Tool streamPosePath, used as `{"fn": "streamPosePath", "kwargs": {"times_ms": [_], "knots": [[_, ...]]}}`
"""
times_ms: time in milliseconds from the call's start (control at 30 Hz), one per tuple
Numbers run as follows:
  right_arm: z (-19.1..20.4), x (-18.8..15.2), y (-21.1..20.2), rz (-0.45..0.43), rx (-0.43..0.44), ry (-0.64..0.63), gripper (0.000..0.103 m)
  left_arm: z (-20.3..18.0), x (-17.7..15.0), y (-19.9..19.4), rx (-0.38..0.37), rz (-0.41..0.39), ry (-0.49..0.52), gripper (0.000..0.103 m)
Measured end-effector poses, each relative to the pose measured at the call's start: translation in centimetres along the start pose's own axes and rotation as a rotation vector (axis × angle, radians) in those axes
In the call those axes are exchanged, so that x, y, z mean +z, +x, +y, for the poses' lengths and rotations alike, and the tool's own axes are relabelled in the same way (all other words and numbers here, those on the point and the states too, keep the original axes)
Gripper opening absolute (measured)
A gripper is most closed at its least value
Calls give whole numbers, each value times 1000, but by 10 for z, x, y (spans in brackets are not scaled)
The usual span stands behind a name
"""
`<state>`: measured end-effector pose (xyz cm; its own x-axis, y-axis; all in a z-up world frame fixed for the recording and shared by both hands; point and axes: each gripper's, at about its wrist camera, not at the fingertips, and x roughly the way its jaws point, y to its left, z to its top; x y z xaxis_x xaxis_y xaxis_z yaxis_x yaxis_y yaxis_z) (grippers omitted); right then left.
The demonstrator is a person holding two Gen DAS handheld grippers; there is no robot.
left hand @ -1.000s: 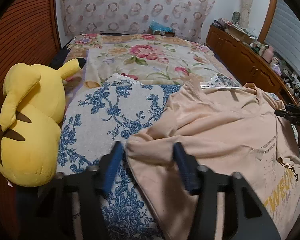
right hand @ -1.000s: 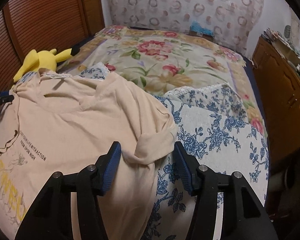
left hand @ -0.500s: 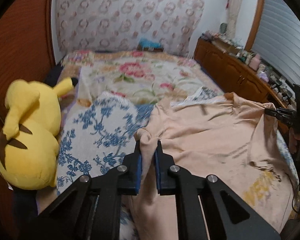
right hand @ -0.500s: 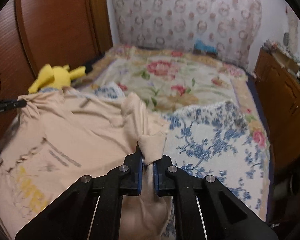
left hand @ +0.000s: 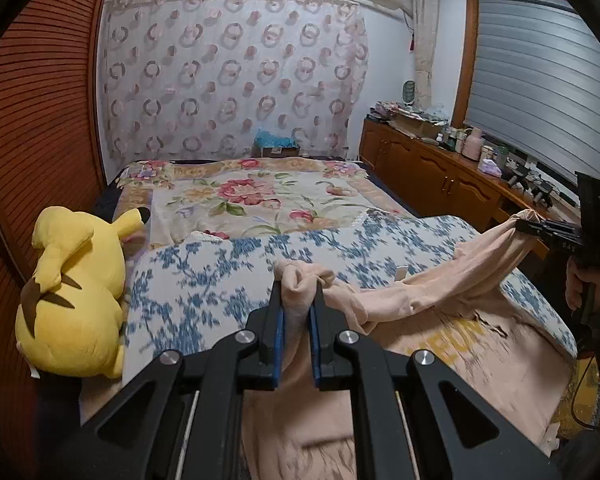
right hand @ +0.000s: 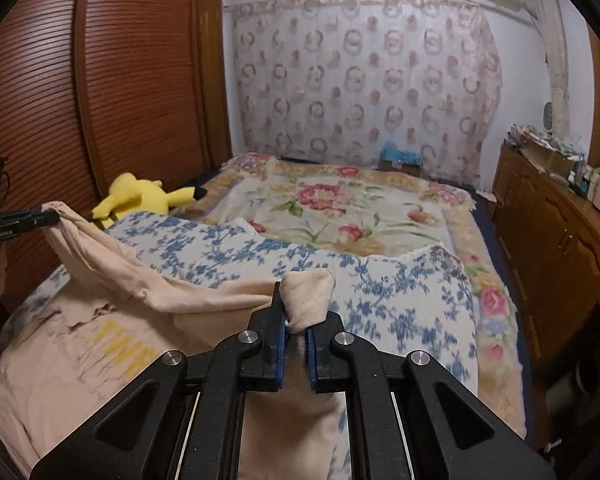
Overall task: Fold small clothes
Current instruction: 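Grip the folded shirt edge with the left tool while the right tool grips the sleeve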
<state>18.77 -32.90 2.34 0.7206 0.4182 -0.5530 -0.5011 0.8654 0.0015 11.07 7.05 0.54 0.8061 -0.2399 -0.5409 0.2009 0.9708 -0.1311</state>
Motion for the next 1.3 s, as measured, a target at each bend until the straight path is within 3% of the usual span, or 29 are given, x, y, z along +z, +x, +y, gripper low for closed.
{"fn": "streamPosePath", "kwargs": {"times_ms": [400, 733, 900, 967, 1100, 1167, 1233, 1300], "knots": [[8, -44, -81, -18, 1, 17, 5, -25, -44, -63, -4, -31, 3, 8], [20, -77, -128, 45, 3, 28, 5, -36, -72, -96, 10, 4, 15, 8], [28, -102, -133, 123, -21, 0, 6, -35, -84, -87, 1, 61, 38, 18], [30, -112, -128, 152, -18, 10, 11, -34, -87, -82, 9, 78, 40, 27], [31, -117, -122, 173, -24, -2, 20, -26, -86, -79, 28, 87, 19, 37], [31, -113, -121, 164, -31, -5, 45, -23, -85, -80, 28, 83, 11, 43], [32, -107, -120, 153, -35, -14, 53, -19, -84, -79, 23, 84, 4, 53], [31, -101, -114, 148, -49, -24, 53, -18, -83, -78, 30, 84, 7, 58]]}}
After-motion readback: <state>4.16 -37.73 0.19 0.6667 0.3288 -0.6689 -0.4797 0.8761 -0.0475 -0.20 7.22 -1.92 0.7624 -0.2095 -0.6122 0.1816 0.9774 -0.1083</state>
